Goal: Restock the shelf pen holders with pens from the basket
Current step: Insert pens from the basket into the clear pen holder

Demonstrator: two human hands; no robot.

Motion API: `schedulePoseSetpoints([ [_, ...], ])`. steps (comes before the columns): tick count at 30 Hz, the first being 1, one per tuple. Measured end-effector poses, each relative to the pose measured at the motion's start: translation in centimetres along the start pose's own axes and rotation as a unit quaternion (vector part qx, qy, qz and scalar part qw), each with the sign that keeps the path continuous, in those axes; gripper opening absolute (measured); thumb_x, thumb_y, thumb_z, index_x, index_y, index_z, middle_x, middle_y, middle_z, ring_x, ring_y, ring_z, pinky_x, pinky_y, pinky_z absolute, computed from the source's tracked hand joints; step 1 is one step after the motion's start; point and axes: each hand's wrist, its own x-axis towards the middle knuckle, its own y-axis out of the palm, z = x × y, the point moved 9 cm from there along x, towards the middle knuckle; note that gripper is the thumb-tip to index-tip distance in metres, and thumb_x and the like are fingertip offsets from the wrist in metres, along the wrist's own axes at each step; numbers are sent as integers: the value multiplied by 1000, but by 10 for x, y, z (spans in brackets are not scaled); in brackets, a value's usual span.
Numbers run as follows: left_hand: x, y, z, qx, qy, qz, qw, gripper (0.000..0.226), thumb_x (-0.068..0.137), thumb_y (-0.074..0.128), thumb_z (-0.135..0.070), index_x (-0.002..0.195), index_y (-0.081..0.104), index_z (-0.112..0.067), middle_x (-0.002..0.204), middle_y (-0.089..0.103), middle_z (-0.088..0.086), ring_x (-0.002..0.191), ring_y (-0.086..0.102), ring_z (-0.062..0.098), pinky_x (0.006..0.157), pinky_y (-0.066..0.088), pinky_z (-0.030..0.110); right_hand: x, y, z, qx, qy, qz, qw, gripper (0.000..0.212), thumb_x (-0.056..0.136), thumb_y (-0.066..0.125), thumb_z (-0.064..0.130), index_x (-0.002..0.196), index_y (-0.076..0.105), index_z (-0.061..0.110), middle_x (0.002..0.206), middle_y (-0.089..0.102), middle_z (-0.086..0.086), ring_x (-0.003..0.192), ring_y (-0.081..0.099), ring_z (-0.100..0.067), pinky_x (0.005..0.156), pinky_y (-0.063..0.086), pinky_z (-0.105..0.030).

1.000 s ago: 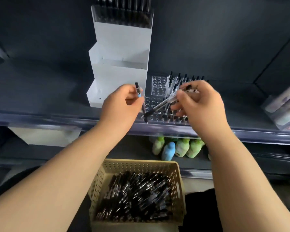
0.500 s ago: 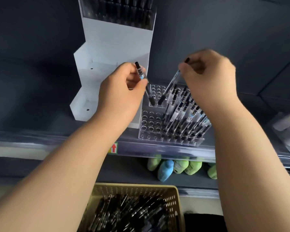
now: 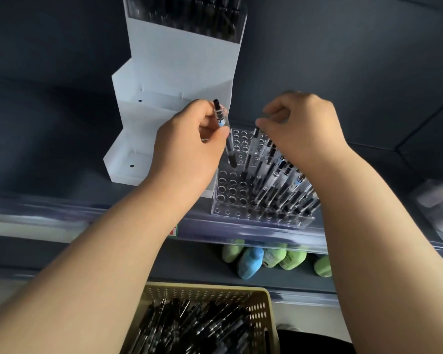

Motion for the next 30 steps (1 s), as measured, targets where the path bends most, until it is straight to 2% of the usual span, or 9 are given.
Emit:
schedulePoseSetpoints([
  [6,0,1,-1,10,3,4,1000,13,87,62,-18,100,63,-17,85,64,-10,81,62,7,75,46,17,3,0,2,-18,-9,15,1000,10,84,64,29,93,70,27,82,63,9,100,58,-22,94,45,-39],
  [11,-1,6,0,25,11,11,1000,10,87,62,-17,97,62,-19,82,62,-12,77,59,5,68,43,8,10,14,6,-71,-18,70,995,29,90,58,34,118,63,26,109,67,4,115,49,-24,100,39,-40],
  [13,-1,9,-1,20,14,14,1000,12,87,62,-16,99,62,-18,83,63,-10,78,59,6,68,42,7,15,24,5,-106,-15,104,989,28,93,54,34,119,62,25,114,65,2,116,48,-26,101,36,-38],
  [16,-1,11,0,26,18,16,999,13,88,62,-16,100,62,-18,84,64,-10,79,59,7,68,42,7,21,33,3,-127,3,141,982,23,93,51,25,110,66,22,112,67,-1,111,54,-26,102,32,-37],
  [18,-1,12,0,34,24,17,999,12,88,62,-17,99,62,-18,84,64,-10,77,60,6,68,42,7,23,32,2,-128,22,143,981,23,89,53,17,106,68,22,111,67,-1,108,55,-26,102,35,-35],
  [20,0,12,0,41,27,18,999,11,88,62,-18,98,61,-18,84,63,-10,77,60,7,66,42,6,24,28,1,-138,30,132,981,22,85,55,12,99,71,19,106,68,-4,102,58,-27,96,39,-33],
  [23,0,13,0,39,28,18,999,11,88,63,-17,98,61,-18,84,64,-9,77,59,8,67,42,7,21,22,1,-139,29,125,982,19,83,58,11,97,70,16,103,68,-4,98,60,-27,93,44,-33],
  [26,-1,16,0,36,34,22,999,12,87,63,-17,99,62,-17,83,63,-9,75,58,8,67,41,8,17,18,3,-121,28,117,985,18,83,60,11,94,69,22,100,67,-2,96,59,-26,93,46,-36],
  [30,-4,21,1,39,36,29,998,14,88,63,-17,102,62,-16,84,62,-8,76,57,10,65,40,7,23,18,2,-105,29,102,989,17,80,58,6,83,72,15,94,69,-7,90,63,-28,85,53,-37],
])
